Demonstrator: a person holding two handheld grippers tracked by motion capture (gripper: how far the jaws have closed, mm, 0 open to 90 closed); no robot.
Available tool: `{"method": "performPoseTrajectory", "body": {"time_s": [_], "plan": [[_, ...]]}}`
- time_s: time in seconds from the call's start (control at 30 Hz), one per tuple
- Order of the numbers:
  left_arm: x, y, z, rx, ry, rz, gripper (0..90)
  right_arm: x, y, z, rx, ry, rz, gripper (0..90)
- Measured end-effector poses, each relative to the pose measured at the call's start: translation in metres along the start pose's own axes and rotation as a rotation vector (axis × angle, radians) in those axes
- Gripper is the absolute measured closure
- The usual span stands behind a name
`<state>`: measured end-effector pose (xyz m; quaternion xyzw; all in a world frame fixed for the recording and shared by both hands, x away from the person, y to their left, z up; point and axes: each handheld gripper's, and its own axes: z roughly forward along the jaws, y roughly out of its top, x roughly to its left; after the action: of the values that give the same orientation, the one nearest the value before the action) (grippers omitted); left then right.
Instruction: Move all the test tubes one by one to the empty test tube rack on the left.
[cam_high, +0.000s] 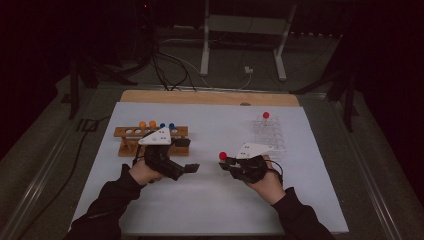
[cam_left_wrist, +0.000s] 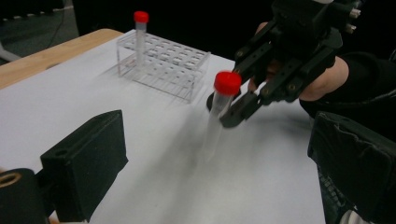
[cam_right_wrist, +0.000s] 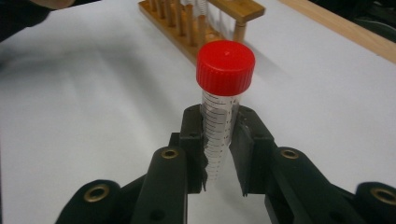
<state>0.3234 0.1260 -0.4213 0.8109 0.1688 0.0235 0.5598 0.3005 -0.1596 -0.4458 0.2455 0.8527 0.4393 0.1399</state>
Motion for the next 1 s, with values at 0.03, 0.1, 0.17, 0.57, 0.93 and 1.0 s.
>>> {"method": "performPoseTrajectory", "body": {"time_s": [0.03,0.1,0.17,0.57,0.93,1.0], "plan": [[-0.001,0.001,0.003,-0.004,-0.001,0.003,6.1,0.001,0.000,0.000,-0.002,0.002,-0.002,75.6],[-0.003,0.004,0.008,-0.006,-0.015,0.007,6.9,0.003,0.001,0.001,-0.003,0.010,-0.001,75.7],[-0.005,0.006,0.013,-0.008,-0.024,0.014,8.9,0.004,0.003,0.002,-0.008,0.016,-0.007,75.7],[-0.009,0.009,0.043,0.000,-0.028,0.043,41.9,0.009,0.006,0.000,-0.020,0.032,-0.011,75.6],[-0.011,0.012,0.053,0.013,-0.027,0.067,70.1,0.008,0.006,0.000,-0.025,0.032,-0.002,75.6],[-0.011,0.012,0.053,0.013,-0.018,0.070,71.0,0.008,0.006,0.000,-0.026,0.032,-0.003,75.5]]}}
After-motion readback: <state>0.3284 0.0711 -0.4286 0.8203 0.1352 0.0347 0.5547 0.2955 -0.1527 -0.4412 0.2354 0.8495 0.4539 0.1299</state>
